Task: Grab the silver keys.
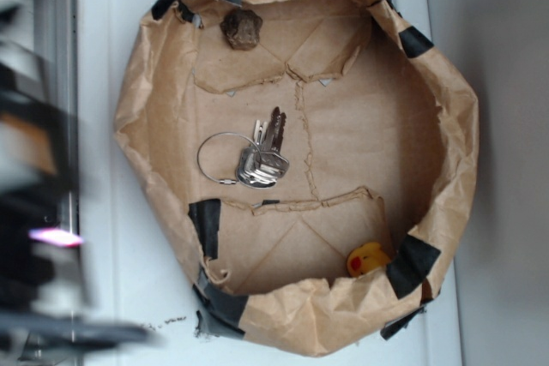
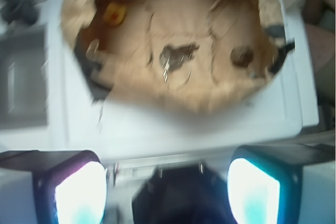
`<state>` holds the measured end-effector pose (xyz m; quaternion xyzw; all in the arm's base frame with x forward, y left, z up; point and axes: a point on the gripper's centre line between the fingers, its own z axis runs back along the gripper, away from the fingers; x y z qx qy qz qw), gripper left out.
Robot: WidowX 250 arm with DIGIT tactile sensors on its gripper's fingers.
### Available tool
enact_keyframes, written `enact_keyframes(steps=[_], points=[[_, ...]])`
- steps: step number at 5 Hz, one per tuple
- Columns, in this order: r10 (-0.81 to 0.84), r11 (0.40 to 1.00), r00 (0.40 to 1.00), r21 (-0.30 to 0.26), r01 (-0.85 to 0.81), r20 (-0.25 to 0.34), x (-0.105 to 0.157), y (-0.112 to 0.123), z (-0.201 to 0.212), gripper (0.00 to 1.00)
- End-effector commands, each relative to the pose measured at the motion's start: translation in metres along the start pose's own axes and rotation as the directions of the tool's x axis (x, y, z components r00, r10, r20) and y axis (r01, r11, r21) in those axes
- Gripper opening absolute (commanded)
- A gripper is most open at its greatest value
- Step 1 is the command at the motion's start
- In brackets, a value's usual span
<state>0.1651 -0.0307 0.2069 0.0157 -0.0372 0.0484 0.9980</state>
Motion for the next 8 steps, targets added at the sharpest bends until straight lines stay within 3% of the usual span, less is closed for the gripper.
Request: enact_keyframes(steps=[1, 2, 3, 4, 5, 7, 8], points=[[-0.193, 0.981, 0.979, -0.022, 0.195, 0.062, 0.096, -0.009, -0.039, 1.00], [-0.295, 0.954, 0.954, -0.032, 0.297, 0.056, 0.131, 0.000, -0.057, 1.00], [-0.411, 0.911, 0.911, -0.026, 0.411, 0.019, 0.134, 0.012, -0.084, 1.00], [-0.543, 0.839, 0.831, -0.119, 0.531, -0.120, 0.095, 0.022, -0.095, 1.00], [-0.546, 0.838, 0.831, -0.071, 0.542, -0.105, 0.072, 0.028, -0.087, 1.00], [-0.518, 0.850, 0.838, 0.002, 0.526, -0.171, 0.077, 0.047, -0.136, 1.00], [-0.533, 0.843, 0.831, -0.016, 0.537, -0.158, 0.082, 0.045, -0.148, 1.00]])
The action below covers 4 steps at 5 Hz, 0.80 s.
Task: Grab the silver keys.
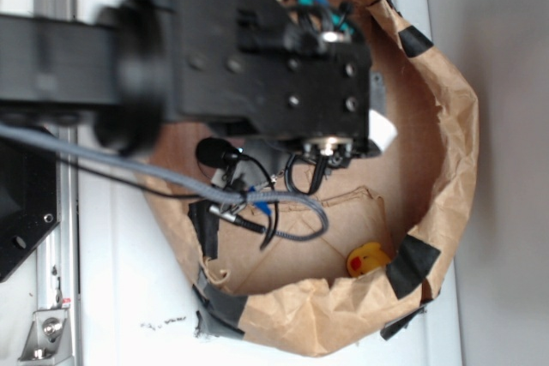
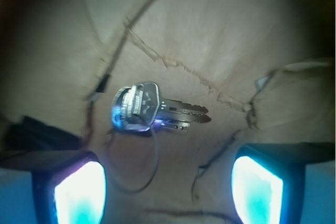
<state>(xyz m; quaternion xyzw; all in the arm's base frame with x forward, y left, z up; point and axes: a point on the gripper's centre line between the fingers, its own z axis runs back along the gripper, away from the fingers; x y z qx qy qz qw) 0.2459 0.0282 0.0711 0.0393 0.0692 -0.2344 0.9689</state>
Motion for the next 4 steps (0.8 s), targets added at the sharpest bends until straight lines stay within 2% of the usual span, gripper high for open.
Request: enact_keyframes(steps=[1, 2, 3, 4], points=[[-0.014, 0.999, 1.000, -0.046, 0.015, 0.022, 0.0050, 0.0047, -0.0064, 1.00], [-0.014, 0.998, 1.000, -0.059, 0.015, 0.017, 0.0046, 0.0044, -0.0063, 1.00], [-0.017, 0.994, 1.000, -0.108, 0.015, -0.013, 0.0046, 0.0031, -0.0069, 1.00], [-0.008, 0.980, 0.997, -0.198, -0.007, -0.072, 0.0040, 0.0015, -0.0064, 1.00]])
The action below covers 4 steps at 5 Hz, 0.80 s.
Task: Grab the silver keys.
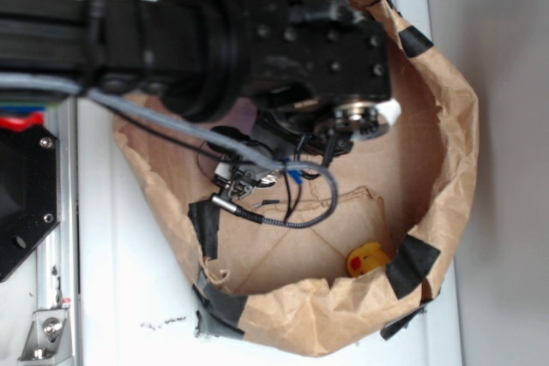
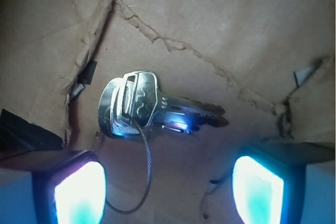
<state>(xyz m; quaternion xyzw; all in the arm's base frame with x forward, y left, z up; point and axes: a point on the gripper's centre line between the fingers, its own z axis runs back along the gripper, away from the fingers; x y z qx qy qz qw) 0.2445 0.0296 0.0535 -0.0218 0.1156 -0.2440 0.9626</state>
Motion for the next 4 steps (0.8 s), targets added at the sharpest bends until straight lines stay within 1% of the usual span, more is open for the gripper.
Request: enact_keyframes(steps=[1, 2, 3, 4], points=[[0.044, 0.996, 0.998, -0.073, -0.048, -0.048, 0.003, 0.003, 0.004, 1.00], [0.039, 0.995, 0.996, -0.087, -0.045, -0.075, -0.002, 0.003, -0.002, 1.00], [0.020, 0.995, 0.998, -0.099, -0.026, -0.066, -0.007, 0.000, -0.006, 1.00], [0.003, 0.992, 0.999, -0.123, -0.009, -0.050, -0.006, -0.001, -0.019, 1.00]])
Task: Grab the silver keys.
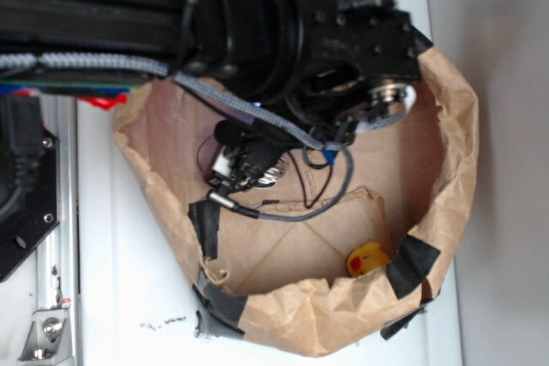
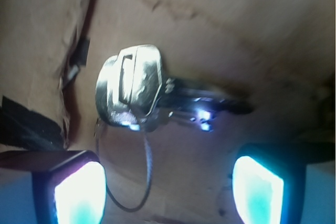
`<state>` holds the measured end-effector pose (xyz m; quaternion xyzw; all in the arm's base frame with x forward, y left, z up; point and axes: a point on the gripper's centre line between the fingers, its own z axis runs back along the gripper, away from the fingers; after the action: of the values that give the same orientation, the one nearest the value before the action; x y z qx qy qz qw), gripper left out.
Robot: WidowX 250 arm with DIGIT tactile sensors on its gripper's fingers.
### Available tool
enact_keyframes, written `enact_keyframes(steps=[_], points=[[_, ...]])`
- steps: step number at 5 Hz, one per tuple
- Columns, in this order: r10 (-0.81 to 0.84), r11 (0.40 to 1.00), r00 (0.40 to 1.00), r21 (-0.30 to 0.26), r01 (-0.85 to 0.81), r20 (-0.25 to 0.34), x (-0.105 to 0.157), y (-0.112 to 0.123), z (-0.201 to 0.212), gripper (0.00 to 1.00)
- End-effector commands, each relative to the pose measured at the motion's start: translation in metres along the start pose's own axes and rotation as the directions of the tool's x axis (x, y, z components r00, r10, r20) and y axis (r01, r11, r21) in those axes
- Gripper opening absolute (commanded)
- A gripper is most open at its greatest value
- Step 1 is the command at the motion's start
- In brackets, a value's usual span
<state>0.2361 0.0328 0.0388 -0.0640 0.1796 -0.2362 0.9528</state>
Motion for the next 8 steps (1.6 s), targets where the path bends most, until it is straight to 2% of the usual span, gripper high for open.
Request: enact_keyframes(steps=[1, 2, 5, 7, 8], points=[[-0.055, 0.996, 0.998, -0.066, 0.055, 0.016, -0.001, -0.009, -0.019, 1.00], [-0.067, 0.994, 0.998, -0.087, 0.067, -0.007, -0.002, -0.010, -0.021, 1.00], [-0.081, 0.992, 0.997, -0.097, 0.081, 0.011, -0.002, -0.017, -0.014, 1.00], [-0.118, 0.986, 0.993, -0.120, 0.117, -0.003, -0.007, -0.024, -0.014, 1.00], [-0.167, 0.978, 0.986, -0.124, 0.168, 0.016, -0.013, -0.035, -0.010, 1.00]])
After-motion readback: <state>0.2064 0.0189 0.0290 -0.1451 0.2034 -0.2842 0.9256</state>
